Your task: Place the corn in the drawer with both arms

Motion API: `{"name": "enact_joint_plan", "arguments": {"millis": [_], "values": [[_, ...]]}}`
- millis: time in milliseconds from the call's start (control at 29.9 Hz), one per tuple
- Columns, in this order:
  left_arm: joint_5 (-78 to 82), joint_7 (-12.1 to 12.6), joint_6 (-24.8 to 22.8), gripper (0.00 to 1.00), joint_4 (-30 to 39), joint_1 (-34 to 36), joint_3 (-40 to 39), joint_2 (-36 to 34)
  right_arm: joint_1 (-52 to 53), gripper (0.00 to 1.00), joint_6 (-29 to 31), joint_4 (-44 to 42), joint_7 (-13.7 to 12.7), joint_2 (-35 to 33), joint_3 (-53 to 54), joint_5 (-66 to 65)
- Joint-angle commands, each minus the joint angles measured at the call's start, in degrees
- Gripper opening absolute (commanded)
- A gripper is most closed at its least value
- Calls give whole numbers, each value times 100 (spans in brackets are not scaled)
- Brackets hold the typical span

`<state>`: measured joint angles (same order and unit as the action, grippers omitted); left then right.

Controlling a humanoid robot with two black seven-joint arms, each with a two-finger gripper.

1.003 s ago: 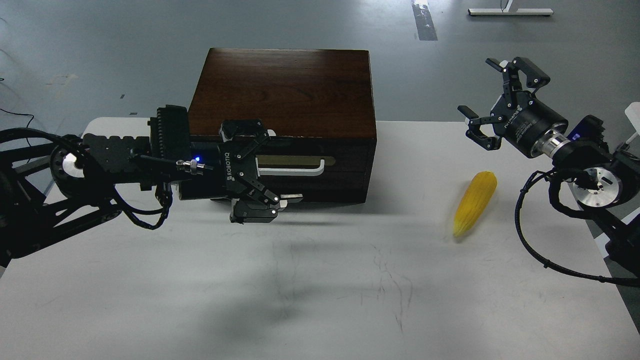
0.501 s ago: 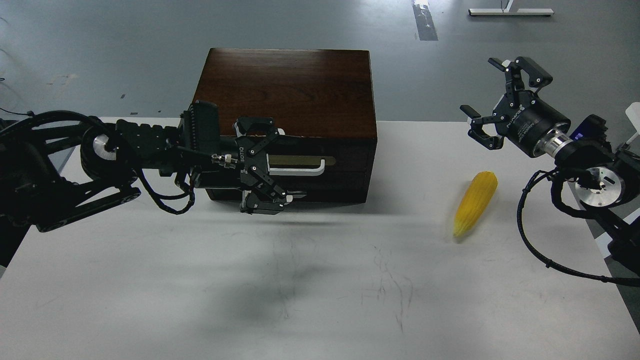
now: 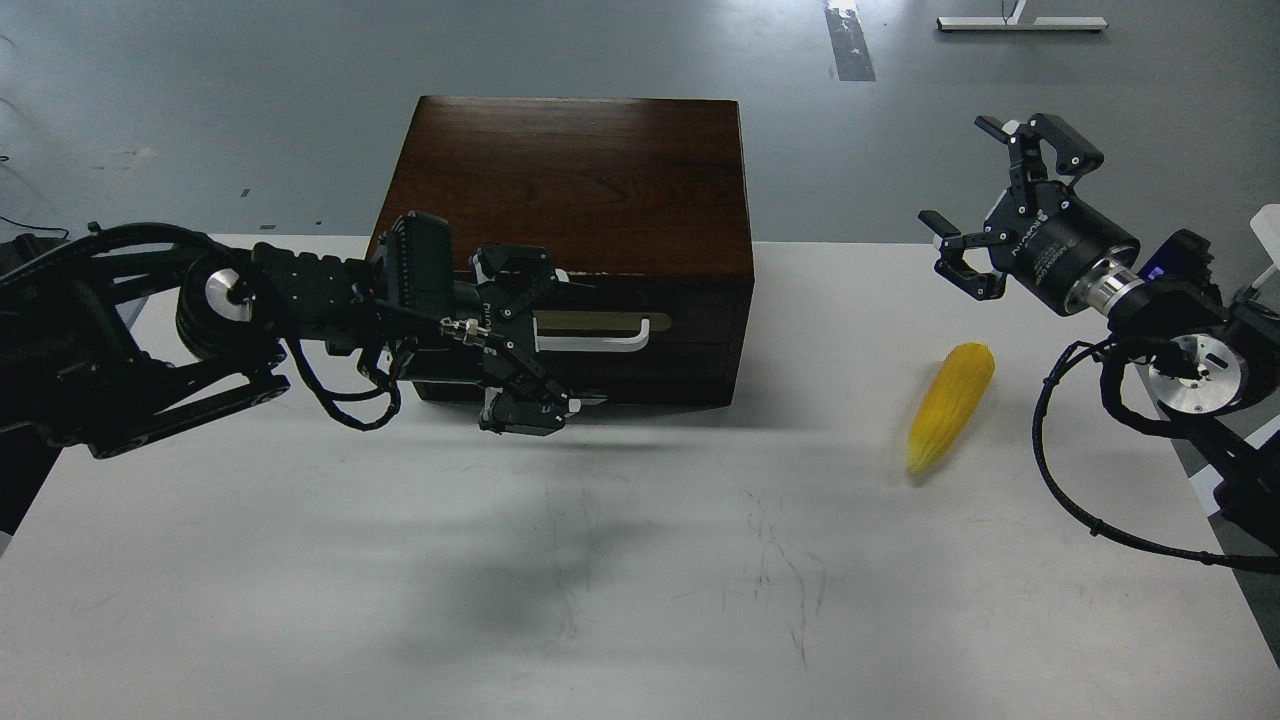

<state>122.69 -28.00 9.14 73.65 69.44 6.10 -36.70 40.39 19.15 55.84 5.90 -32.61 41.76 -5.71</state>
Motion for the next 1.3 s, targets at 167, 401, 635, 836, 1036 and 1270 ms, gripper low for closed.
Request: {"name": "enact_joint_plan", "arguments": {"millis": [167,401,635,836,1036,1270], "values": [[1,0,9,98,-194,-18,145,190,4,100,1,-3,8,0,17,0],[9,0,9,98,-351,-9,295,207,-4,100,1,-3,8,-8,43,0],[18,0,9,98,-536,-9,312,225,-4,100,1,-3,8,0,43,0],[88,0,9,98,-563,26,453,234,-4,100,1,-3,-1,0,43,0],[231,0,9,98,-563,52,462,304,-4,100,1,-47,8,9,52,0],[231,0,0,98,-554,333,847,331,-4,100,1,-82,8,44,78,0]]}}
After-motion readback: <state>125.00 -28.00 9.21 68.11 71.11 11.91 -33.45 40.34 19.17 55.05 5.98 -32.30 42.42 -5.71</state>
